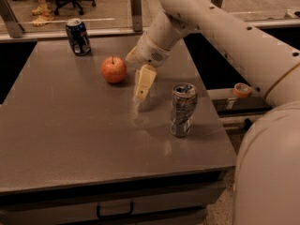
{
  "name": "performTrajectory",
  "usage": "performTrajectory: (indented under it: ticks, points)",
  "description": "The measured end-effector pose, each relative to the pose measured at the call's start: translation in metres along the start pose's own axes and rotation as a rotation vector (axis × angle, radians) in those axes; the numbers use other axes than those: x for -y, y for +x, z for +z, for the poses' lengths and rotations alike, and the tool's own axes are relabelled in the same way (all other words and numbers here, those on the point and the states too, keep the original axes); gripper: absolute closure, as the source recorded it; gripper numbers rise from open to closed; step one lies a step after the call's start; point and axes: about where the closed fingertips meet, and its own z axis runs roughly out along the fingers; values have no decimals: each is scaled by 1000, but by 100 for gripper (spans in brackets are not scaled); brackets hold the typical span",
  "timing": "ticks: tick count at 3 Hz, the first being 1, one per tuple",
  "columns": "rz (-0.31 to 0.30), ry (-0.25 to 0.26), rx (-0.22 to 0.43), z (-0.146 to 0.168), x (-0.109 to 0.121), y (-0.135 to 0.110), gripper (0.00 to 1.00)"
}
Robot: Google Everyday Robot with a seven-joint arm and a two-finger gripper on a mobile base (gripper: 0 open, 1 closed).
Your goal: Move apple near redbull can
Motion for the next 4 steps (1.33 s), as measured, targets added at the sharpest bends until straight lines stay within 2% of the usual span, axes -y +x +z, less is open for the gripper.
performTrajectory:
  ticks: [1, 2, 3, 4]
  points:
    - [46, -10, 67, -2, 12, -21, 0]
    - [52, 10, 125, -8, 30, -38, 0]
    - [49, 30, 164, -5, 44, -42, 0]
    - [68, 73, 161, 0, 54, -39, 0]
